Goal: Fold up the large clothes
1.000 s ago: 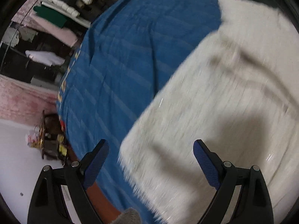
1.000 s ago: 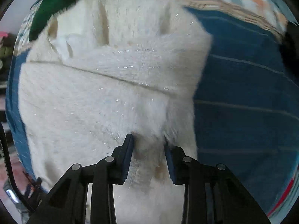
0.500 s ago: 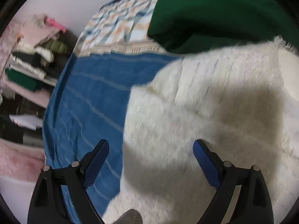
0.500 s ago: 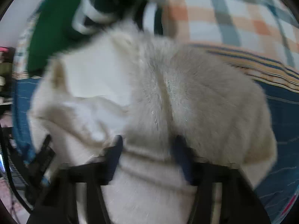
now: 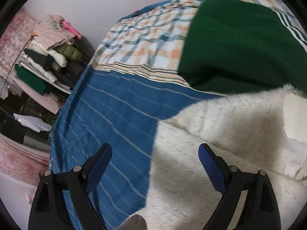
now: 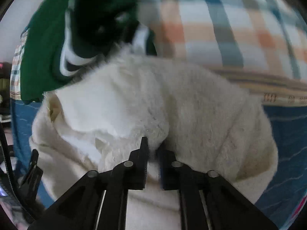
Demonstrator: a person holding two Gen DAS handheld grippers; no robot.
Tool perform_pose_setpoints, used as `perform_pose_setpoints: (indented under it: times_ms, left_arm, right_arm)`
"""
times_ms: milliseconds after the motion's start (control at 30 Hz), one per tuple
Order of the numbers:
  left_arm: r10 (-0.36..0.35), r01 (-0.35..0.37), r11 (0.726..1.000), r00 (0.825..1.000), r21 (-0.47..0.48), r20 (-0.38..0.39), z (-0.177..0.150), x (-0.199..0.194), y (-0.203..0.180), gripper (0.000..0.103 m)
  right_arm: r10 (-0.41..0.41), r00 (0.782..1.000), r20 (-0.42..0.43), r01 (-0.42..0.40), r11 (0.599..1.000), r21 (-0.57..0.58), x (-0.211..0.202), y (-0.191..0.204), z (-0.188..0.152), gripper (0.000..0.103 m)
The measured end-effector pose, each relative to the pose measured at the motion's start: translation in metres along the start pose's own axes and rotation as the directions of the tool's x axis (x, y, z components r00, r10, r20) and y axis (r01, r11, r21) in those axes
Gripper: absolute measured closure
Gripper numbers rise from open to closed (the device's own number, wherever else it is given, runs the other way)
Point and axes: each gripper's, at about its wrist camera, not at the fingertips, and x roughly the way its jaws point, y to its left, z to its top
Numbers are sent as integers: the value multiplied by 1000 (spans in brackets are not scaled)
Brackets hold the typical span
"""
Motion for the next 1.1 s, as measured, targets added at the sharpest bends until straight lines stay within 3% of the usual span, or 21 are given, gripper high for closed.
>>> perform_pose_setpoints:
  times_ms: [100, 133, 200, 233, 300, 433, 467, 567, 600, 633, 667, 700, 767, 933, 1033, 1100]
  left_arm:
    - [32, -32, 999, 999, 26, -21, -6, 13, -1, 11]
    - [30, -29, 999, 999, 35, -43, -9, 21, -4, 11]
    - [35, -30, 998, 996, 54, -76, -15, 37, -10, 11]
    - [33, -29, 998, 996, 53, -78, -17, 40, -11, 11]
    - [34, -30, 998, 997, 50, -67, -18, 40, -11, 10]
    - [31, -27, 998, 998, 58, -58, -19, 38, -12, 10]
    - [29, -26, 998, 998, 62, -54, -19, 38, -12, 10]
    - [24, -21, 998, 999, 63, -46, -18, 37, -10, 9]
    - [21, -19, 998, 999, 57, -43, -17, 35, -8, 9]
    - [18, -16, 999, 999, 48, -41, -16, 34, -6, 9]
    - [12, -10, 999, 999, 39, -41, -14, 33, -4, 9]
    - [2, -2, 1000, 999, 22, -38, -12, 29, 0, 9]
    - [-16, 15, 1000, 999, -6, -30, -9, 22, 7, 9]
    - [-56, 56, 998, 998, -42, 9, 2, 2, 21, 9]
    - [-62, 63, 997, 998, -36, 14, 1, -3, 23, 9]
    - [-87, 86, 995, 996, -39, -9, -5, -10, 26, 9]
  right_arm:
    - [137, 986, 94, -135, 991, -27, -46, -2, -17, 78]
    - [205, 972, 116, -198, 977, -73, -61, 5, -26, 75]
    - [304, 951, 50, -295, 947, -127, -58, 22, -27, 75]
    - [386, 922, -15, -384, 913, -141, -47, 32, -28, 75]
    - [453, 883, -127, -468, 872, -142, -15, 53, -27, 74]
    - [393, 891, -228, -432, 887, -161, 38, 78, -14, 56]
    - [350, 901, -255, -399, 901, -170, 53, 84, -11, 55]
    - [320, 904, -284, -376, 910, -173, 73, 86, -4, 56]
    - [314, 908, -278, -369, 913, -174, 71, 90, -4, 60]
    - [301, 919, -254, -356, 912, -206, 68, 95, -5, 100]
    - [292, 926, -240, -348, 906, -241, 62, 101, -6, 98]
    - [230, 953, -198, -285, 903, -322, 55, 114, -13, 99]
    - [176, 976, -132, -213, 902, -376, 52, 130, -17, 99]
    - [173, 983, 55, -143, 926, -349, 15, 133, -2, 103]
    - [147, 984, -100, -172, 931, -322, 29, 130, 14, 102]
    - [153, 979, -135, -188, 932, -311, 25, 118, 17, 92]
